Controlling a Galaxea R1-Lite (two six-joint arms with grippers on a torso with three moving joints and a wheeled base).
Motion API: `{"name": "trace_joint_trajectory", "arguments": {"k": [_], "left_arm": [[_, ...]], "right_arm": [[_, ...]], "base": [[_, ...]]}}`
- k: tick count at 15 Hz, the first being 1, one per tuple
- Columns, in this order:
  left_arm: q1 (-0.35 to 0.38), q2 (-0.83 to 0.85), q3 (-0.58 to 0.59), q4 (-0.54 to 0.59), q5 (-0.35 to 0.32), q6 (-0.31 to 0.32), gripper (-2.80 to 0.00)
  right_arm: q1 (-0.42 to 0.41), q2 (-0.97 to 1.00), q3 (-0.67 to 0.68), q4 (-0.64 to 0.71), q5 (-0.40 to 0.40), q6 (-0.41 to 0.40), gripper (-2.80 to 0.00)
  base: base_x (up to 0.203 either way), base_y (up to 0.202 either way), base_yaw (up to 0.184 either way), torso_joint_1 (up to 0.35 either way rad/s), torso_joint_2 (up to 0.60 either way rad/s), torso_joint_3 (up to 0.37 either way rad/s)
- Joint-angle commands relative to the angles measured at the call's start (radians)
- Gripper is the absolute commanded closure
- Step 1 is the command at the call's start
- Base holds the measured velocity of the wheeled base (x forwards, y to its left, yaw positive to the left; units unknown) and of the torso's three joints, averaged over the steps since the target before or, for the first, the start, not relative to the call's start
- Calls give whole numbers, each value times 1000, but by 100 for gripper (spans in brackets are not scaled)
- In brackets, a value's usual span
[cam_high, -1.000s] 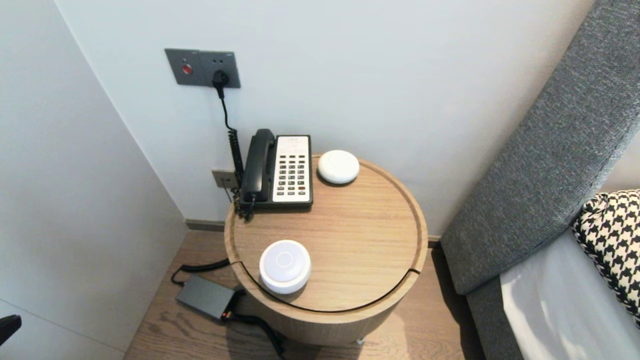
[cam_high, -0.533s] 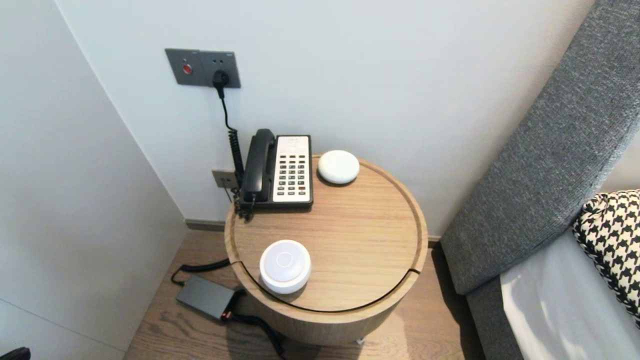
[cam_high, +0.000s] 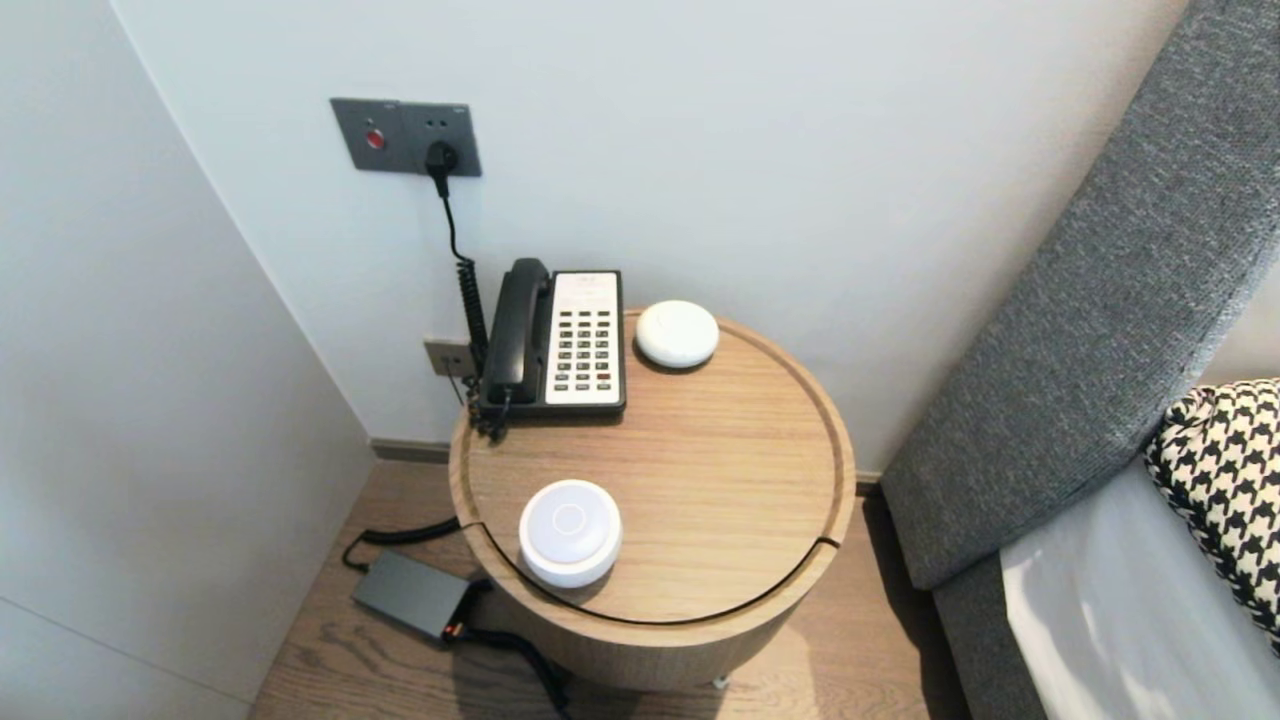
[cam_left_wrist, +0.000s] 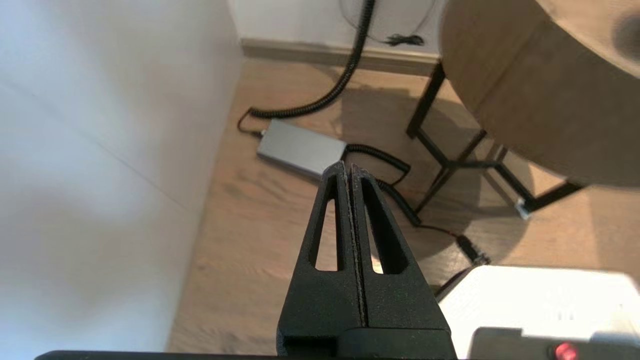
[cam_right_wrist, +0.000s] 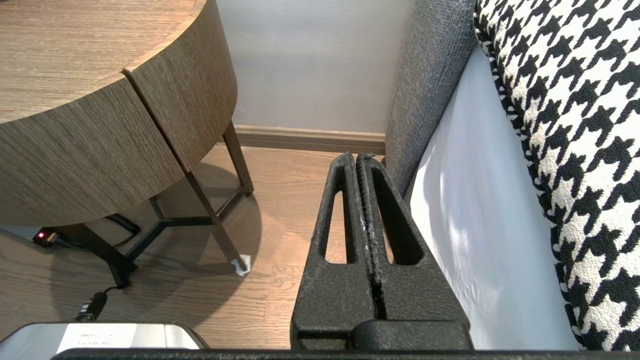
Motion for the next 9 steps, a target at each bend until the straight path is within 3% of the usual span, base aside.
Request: {"name": "trace_joint_trajectory", "arguments": {"k": [1,4,9], "left_arm": [[-44,-71,31,1,16,26,0],[-27,-180,90,-15,20,96,0],[-23,-264,197,-244,80,129,0]], "right_arm": [[1,1,26,0,0,0,0],[0,1,26,0,0,0,0],[1,1,26,0,0,0,0]], "base": [[0,0,0,0,0,0],[0,0,0,0,0,0],[0,0,0,0,0,0]]}}
